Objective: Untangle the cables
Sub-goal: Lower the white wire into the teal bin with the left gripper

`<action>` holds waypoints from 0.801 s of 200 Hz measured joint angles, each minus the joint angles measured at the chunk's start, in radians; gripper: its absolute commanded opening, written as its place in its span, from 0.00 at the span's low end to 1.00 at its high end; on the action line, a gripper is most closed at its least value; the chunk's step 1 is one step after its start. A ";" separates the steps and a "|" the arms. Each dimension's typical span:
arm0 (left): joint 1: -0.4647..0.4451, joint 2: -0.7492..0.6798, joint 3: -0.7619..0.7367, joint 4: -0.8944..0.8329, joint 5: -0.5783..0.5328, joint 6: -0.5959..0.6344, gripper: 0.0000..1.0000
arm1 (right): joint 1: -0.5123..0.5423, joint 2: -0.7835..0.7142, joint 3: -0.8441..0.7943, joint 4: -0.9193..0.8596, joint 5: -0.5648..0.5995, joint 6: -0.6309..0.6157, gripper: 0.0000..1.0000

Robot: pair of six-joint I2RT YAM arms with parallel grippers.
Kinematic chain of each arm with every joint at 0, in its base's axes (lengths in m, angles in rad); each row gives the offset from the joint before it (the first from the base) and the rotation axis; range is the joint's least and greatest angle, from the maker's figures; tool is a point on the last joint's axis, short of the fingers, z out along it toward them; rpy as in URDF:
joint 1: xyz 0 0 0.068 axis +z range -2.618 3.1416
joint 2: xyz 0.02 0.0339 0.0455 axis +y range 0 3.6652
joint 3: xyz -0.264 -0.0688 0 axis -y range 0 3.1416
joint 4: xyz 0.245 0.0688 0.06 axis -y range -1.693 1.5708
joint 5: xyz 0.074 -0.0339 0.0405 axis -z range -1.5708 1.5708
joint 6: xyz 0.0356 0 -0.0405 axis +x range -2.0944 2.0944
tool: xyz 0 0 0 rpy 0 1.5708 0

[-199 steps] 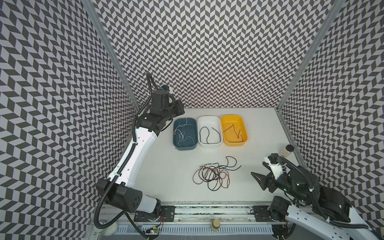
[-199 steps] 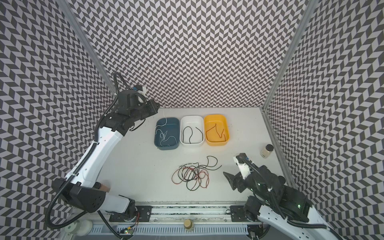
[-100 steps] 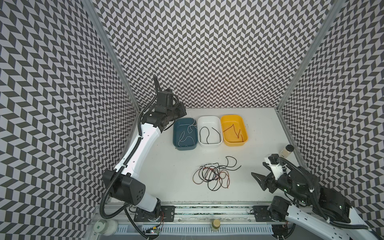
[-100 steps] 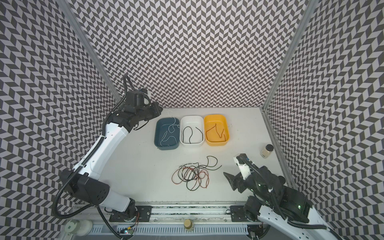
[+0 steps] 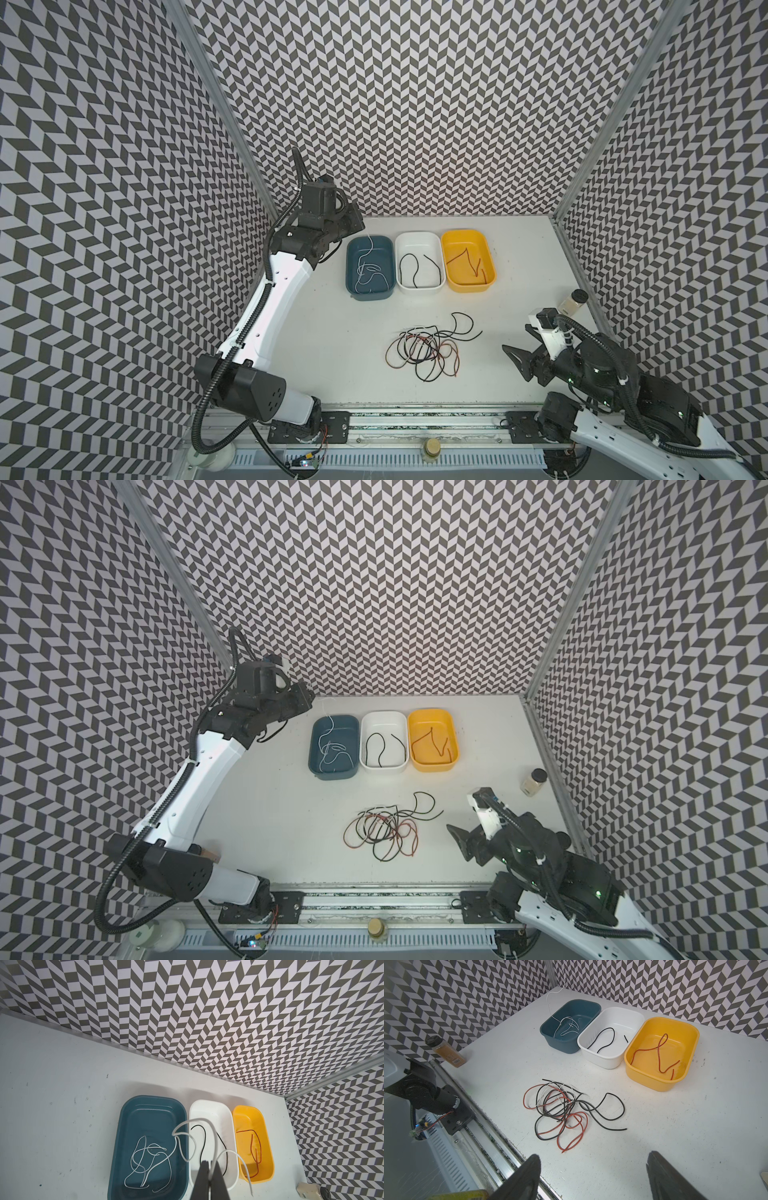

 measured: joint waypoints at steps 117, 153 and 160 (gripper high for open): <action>-0.021 0.165 -0.240 0.044 -0.047 -0.007 0.00 | 0.000 0.000 -0.001 0.001 0.000 0.000 0.81; -0.021 0.247 -0.240 0.038 -0.087 0.005 0.00 | 0.000 -0.001 -0.002 0.001 0.000 0.000 0.81; -0.021 0.259 -0.240 0.034 -0.097 0.007 0.01 | 0.000 -0.002 -0.003 0.001 0.000 0.000 0.81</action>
